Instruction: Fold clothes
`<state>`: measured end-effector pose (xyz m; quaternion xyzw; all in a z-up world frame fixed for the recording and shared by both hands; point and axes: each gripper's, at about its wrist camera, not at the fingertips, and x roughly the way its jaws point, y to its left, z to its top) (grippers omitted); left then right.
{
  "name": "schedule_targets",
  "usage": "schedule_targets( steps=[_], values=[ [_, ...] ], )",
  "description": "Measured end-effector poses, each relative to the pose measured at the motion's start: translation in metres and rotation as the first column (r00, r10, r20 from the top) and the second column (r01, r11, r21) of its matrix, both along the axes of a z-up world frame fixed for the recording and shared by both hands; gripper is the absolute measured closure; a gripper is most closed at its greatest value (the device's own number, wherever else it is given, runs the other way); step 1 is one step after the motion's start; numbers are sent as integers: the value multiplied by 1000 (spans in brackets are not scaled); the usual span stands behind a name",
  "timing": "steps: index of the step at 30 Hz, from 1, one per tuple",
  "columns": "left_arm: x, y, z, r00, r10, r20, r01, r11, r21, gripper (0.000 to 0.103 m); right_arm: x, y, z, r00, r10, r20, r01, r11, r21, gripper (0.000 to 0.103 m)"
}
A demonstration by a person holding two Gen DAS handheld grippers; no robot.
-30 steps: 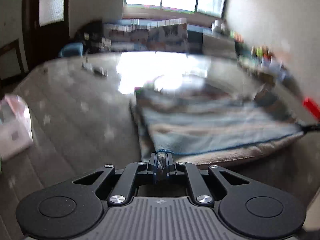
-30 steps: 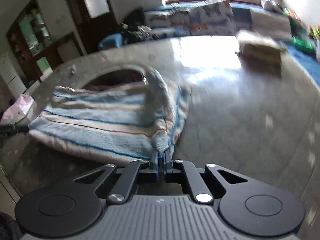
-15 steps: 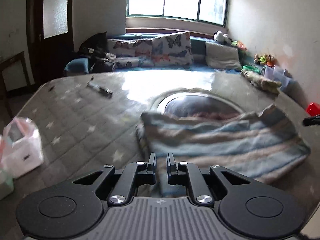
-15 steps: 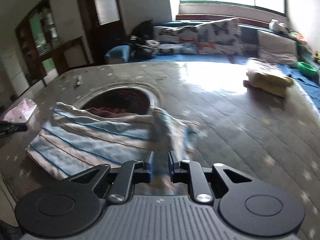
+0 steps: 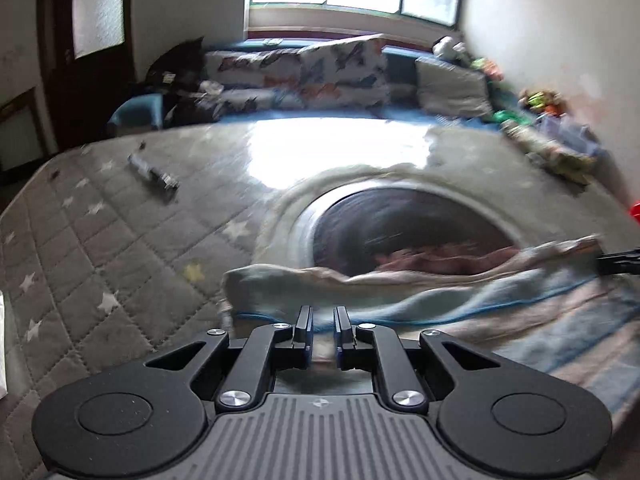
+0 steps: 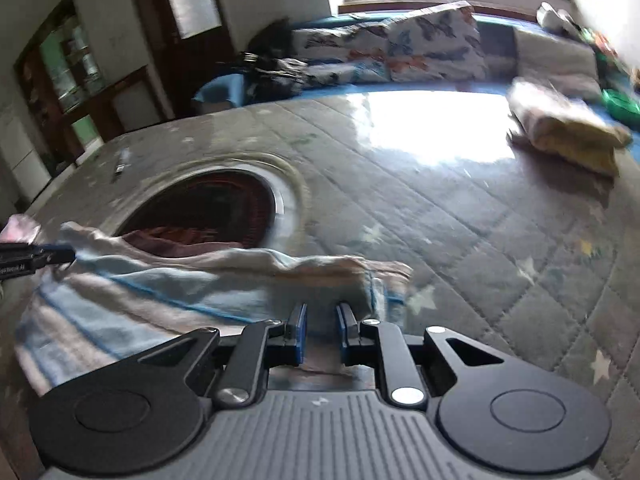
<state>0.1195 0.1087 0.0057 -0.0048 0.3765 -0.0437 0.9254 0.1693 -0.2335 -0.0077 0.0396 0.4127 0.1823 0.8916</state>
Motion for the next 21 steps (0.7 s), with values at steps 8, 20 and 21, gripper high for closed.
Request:
schedule_targets(
  steps=[8, 20, 21],
  values=[
    [2, -1, 12, 999, -12, 37, 13, 1000, -18, 90, -1, 0, 12, 999, -12, 33, 11, 1000, 14, 86],
    [22, -6, 4, 1000, -21, 20, 21, 1000, -5, 90, 23, 18, 1, 1000, -3, -6, 3, 999, 32, 85],
    [22, -9, 5, 999, -32, 24, 33, 999, -17, 90, 22, 22, 3, 1000, 10, 1, -10, 1000, 26, 83]
  ],
)
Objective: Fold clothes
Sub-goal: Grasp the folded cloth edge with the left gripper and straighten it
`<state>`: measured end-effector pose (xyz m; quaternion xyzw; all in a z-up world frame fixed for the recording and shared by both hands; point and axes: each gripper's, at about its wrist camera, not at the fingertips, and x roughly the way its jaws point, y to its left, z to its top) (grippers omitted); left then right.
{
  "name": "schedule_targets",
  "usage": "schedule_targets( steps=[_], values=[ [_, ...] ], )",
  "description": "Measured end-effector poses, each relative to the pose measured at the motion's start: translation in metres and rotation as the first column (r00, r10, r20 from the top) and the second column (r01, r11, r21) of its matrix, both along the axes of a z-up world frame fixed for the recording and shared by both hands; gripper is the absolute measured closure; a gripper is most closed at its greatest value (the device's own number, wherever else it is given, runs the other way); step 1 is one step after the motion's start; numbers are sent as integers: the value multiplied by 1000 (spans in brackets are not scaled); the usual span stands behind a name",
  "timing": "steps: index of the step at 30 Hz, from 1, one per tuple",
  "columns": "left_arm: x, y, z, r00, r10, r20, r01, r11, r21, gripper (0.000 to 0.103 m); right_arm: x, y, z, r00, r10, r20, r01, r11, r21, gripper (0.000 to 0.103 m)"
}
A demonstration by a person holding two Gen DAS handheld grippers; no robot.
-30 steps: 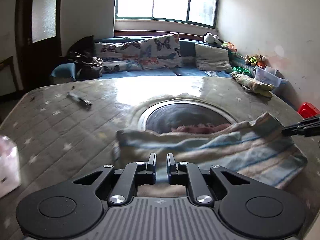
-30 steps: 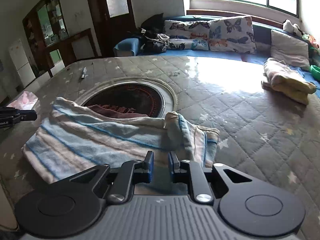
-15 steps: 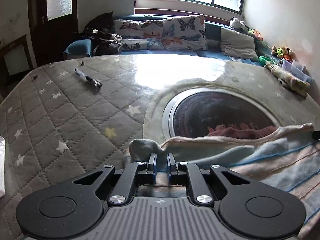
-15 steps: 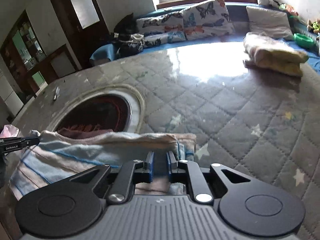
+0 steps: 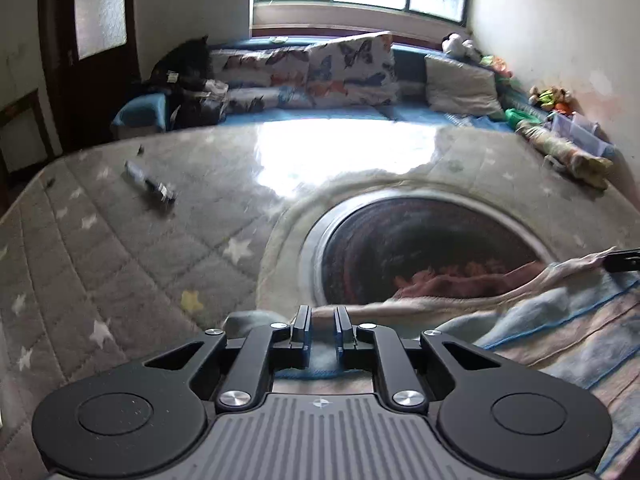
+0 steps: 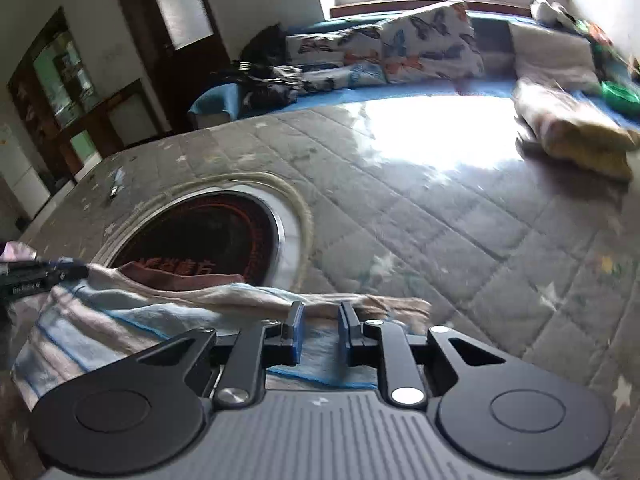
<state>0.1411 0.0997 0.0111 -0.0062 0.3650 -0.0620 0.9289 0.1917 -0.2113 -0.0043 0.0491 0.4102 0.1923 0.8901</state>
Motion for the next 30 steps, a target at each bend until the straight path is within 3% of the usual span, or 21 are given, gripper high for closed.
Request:
schedule_targets(
  steps=[8, 13, 21, 24, 27, 30],
  values=[
    [19, -34, -11, 996, -83, -32, 83, 997, -6, 90, 14, 46, -7, 995, 97, -15, -97, 995, -12, 78],
    [22, -29, -11, 998, -48, -31, 48, 999, -11, 77, 18, 59, -10, 995, 99, -16, -99, 994, -49, 77],
    [-37, -7, 8, 1000, 23, 1, -23, 1000, -17, 58, -29, 79, 8, 971, 240, 19, -236, 965, -114, 71],
    [-67, 3, 8, 997, 79, -14, -80, 997, -16, 54, -50, 94, 5, 951, 309, 19, -303, 941, -152, 60],
    [-96, 15, 7, 987, 161, -22, -161, 987, 0, 48, -69, 110, -6, 931, 365, 14, -355, 913, -203, 59],
    [-120, 28, 7, 973, 228, -45, -229, 973, -35, 42, -80, 121, -10, 921, 388, 41, -366, 895, -257, 56]
  ],
)
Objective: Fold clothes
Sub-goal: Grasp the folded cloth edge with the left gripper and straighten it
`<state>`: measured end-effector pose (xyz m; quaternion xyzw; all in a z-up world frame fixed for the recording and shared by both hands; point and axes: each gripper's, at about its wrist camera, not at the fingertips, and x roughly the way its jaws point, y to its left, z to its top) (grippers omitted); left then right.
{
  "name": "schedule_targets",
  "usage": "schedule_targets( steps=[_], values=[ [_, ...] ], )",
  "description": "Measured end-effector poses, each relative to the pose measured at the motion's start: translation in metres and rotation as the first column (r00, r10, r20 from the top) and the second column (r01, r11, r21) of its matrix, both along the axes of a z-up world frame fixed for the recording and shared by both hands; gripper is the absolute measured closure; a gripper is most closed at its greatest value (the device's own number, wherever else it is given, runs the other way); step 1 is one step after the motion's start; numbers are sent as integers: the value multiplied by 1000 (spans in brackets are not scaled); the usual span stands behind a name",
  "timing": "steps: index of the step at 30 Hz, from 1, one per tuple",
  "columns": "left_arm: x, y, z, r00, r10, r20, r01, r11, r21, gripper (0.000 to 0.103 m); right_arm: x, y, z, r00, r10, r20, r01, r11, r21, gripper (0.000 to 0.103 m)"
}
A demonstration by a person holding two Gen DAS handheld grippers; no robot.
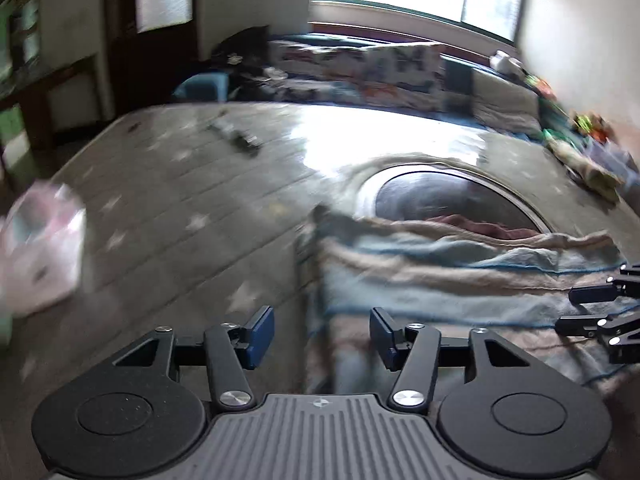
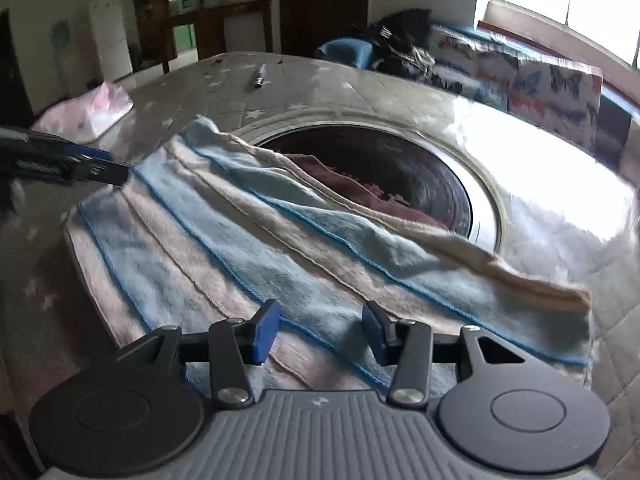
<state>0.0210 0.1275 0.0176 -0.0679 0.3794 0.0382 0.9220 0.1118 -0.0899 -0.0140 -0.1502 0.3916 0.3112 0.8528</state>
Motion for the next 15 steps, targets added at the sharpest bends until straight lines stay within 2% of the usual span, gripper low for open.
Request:
schedule_targets(
  steps=[6, 11, 12, 14, 15],
  values=[
    [-30, 9, -5, 997, 73, -37, -76, 993, -85, 39, -2, 2, 10, 1000, 5, 7, -5, 1000, 9, 56],
    [-33, 0, -11, 997, 51, -52, -57, 992, -113, 41, -6, 8, 5, 1000, 17, -19, -17, 1000, 3, 56],
    [-34, -1, -11, 998, 48, -52, -53, 992, -112, 43, -7, 8, 5, 1000, 16, -18, -16, 1000, 2, 56],
    [-34, -2, -10, 998, 40, -53, -46, 991, -126, 54, -8, 6, 9, 1000, 12, -18, -11, 1000, 13, 56],
    [-34, -1, -10, 998, 31, -53, -38, 989, -144, 65, -8, 6, 11, 1000, 9, -17, -9, 1000, 19, 56]
  ],
)
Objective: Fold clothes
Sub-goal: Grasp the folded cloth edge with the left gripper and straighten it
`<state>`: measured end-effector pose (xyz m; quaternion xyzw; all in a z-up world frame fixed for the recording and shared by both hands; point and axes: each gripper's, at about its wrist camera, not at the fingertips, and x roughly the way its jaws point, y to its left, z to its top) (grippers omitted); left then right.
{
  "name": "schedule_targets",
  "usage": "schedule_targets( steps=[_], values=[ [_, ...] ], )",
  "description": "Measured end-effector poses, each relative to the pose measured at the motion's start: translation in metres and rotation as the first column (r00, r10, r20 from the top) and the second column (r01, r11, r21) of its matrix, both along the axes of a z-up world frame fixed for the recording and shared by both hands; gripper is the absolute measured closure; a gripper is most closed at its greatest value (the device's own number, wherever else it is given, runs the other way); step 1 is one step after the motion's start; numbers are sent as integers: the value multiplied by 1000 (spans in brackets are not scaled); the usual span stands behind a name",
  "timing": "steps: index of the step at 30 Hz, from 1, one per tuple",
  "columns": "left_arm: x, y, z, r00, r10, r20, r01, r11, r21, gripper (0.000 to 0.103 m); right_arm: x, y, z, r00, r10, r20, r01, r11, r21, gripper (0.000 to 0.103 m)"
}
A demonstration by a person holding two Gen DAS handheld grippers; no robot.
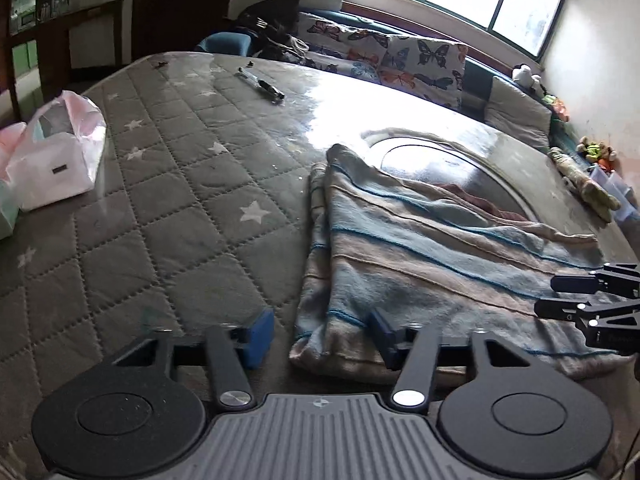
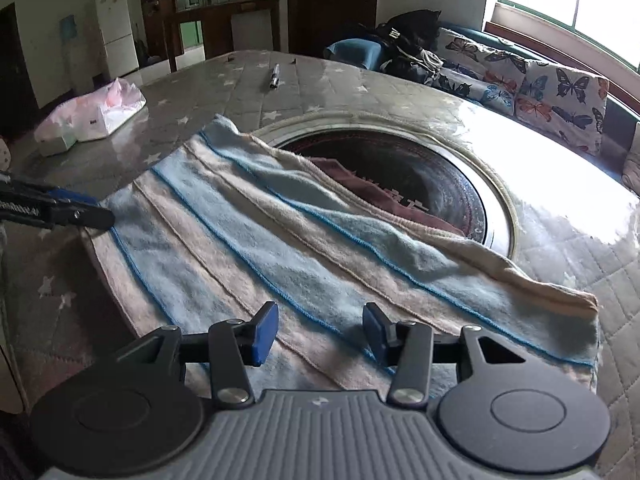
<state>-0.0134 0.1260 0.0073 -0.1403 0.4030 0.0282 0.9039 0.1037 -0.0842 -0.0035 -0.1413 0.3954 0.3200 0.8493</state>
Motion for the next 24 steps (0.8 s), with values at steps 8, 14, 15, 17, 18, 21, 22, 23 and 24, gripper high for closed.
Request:
schedule_targets(
  steps=[8, 14, 15, 17, 18, 21, 22, 23, 24],
  values=[
    [-8, -6, 24, 996, -31, 88, 36, 998, -55, 95, 8, -2, 21, 999, -19, -36, 22, 996, 81, 56],
    [-8, -32, 50, 975, -136, 175, 146, 988, -47, 99, 19, 15, 52, 998, 27, -60, -16, 982, 186, 55],
    [-7, -38, 52, 970, -156, 186, 166, 985, -43, 99, 22, 20, 57, 997, 42, -66, -28, 979, 204, 54],
    [-5, -48, 55, 962, -185, 203, 194, 981, -26, 99, 27, 34, 64, 995, 73, -69, -56, 973, 222, 50],
    [-4, -51, 55, 960, -190, 205, 198, 980, -19, 99, 29, 42, 67, 994, 89, -69, -71, 971, 227, 49],
    [-7, -48, 53, 966, -161, 204, 160, 987, 22, 98, 35, 64, 72, 990, 126, -65, -107, 966, 237, 49],
    [-9, -45, 52, 968, -142, 205, 135, 990, 46, 97, 37, 69, 72, 989, 136, -65, -116, 964, 241, 49],
    [-12, -42, 50, 971, -119, 206, 106, 992, 74, 96, 38, 73, 71, 987, 145, -65, -126, 962, 241, 49],
    [-14, -37, 47, 975, -96, 199, 79, 993, 92, 93, 38, 77, 69, 986, 152, -65, -132, 962, 237, 49]
  ],
)
